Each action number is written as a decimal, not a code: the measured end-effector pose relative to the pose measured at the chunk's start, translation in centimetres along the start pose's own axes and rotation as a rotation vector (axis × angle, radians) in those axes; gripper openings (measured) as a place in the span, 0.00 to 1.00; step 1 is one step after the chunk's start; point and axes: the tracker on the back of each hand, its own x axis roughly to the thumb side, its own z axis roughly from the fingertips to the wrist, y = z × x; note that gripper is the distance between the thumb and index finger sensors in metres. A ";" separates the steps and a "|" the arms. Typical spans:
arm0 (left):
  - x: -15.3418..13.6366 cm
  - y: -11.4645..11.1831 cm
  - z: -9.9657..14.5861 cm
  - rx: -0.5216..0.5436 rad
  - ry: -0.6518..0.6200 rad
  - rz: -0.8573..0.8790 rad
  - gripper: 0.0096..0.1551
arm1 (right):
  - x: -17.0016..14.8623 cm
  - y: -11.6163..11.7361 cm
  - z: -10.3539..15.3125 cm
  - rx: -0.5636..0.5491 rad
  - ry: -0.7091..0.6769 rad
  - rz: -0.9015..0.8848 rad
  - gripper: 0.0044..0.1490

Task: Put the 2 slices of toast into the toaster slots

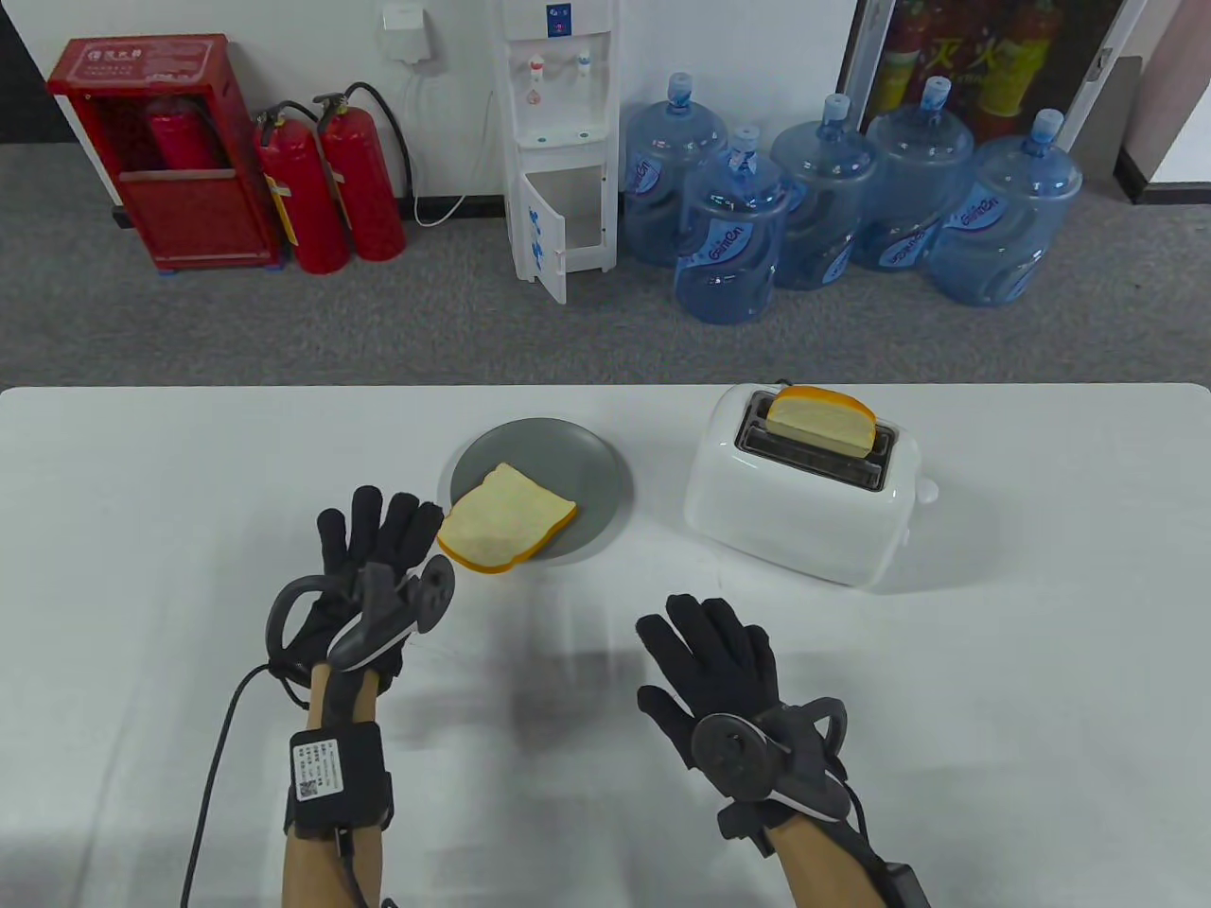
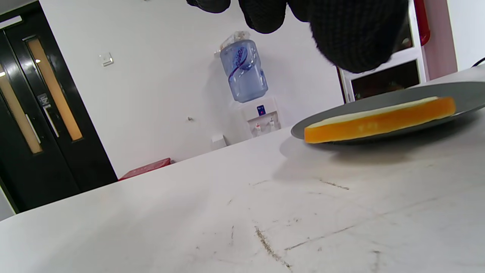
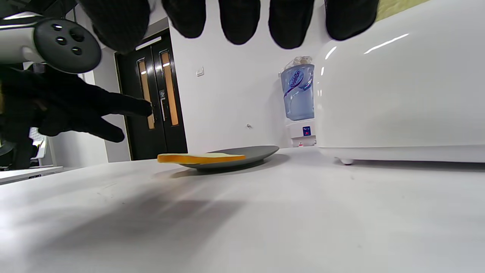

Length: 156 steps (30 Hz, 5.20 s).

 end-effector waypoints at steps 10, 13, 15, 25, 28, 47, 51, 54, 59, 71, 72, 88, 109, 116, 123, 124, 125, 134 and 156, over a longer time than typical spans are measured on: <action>1.8 -1.2 -3.1 -0.025 -0.046 -0.104 0.45 | -0.2 -0.2 -0.1 0.002 0.005 0.027 0.42; 2.3 -1.7 -3.6 -0.036 -0.056 -0.133 0.45 | -0.6 -0.3 0.0 -0.007 0.013 0.030 0.42; 2.5 -2.1 -3.9 -0.036 -0.055 -0.132 0.45 | -0.7 -0.4 0.0 -0.007 0.018 0.037 0.43; 3.5 -3.2 -5.3 -0.028 -0.107 -0.257 0.44 | -1.0 -0.6 0.0 -0.014 0.026 0.071 0.43; 3.6 -3.7 -5.7 -0.031 -0.102 -0.233 0.44 | -1.1 -0.7 0.0 -0.014 0.029 0.076 0.43; 2.8 -3.3 -5.7 0.076 -0.103 -0.087 0.31 | -1.7 -0.7 0.0 -0.004 0.042 0.093 0.43; 3.1 -2.9 -5.7 0.075 -0.109 -0.103 0.29 | -1.8 -0.8 0.0 -0.006 0.045 0.094 0.43; 3.2 -2.4 -5.9 0.082 -0.106 -0.116 0.29 | -1.8 -0.8 0.0 -0.006 0.047 0.092 0.43; 3.5 -1.6 -6.1 0.075 -0.107 -0.148 0.28 | -1.9 -0.8 0.0 -0.006 0.050 0.093 0.43; 4.4 -0.2 -6.1 0.099 -0.104 -0.150 0.28 | -2.1 -0.8 0.1 -0.004 0.051 0.092 0.43; 4.5 -0.1 -6.1 0.102 -0.104 -0.150 0.28 | -2.1 -0.8 0.1 -0.003 0.050 0.091 0.43; 4.9 2.1 -5.6 0.170 -0.061 -0.088 0.26 | -2.1 -0.8 0.1 -0.012 0.047 0.082 0.43; 1.8 5.6 -1.5 0.248 -0.038 -0.037 0.25 | -2.3 -1.1 0.3 -0.041 0.051 0.045 0.43; 0.4 6.6 1.8 0.282 -0.061 0.092 0.25 | -1.9 -1.2 0.4 -0.045 0.034 0.021 0.43; -0.1 7.3 4.8 0.341 -0.098 0.075 0.24 | -1.4 -1.4 0.6 -0.056 0.017 0.007 0.43; -0.1 7.5 5.2 0.351 -0.105 0.079 0.24 | -1.4 -1.4 0.6 -0.056 0.016 0.006 0.43; -0.1 7.6 5.4 0.357 -0.107 0.080 0.24 | -1.4 -1.4 0.6 -0.056 0.015 0.005 0.43; 2.0 8.3 9.4 0.387 -0.202 0.077 0.25 | -1.4 -2.1 1.1 -0.097 -0.006 -0.026 0.44; 5.2 7.0 13.9 0.370 -0.344 0.191 0.25 | 0.8 -1.9 1.8 -0.091 -0.183 -0.126 0.45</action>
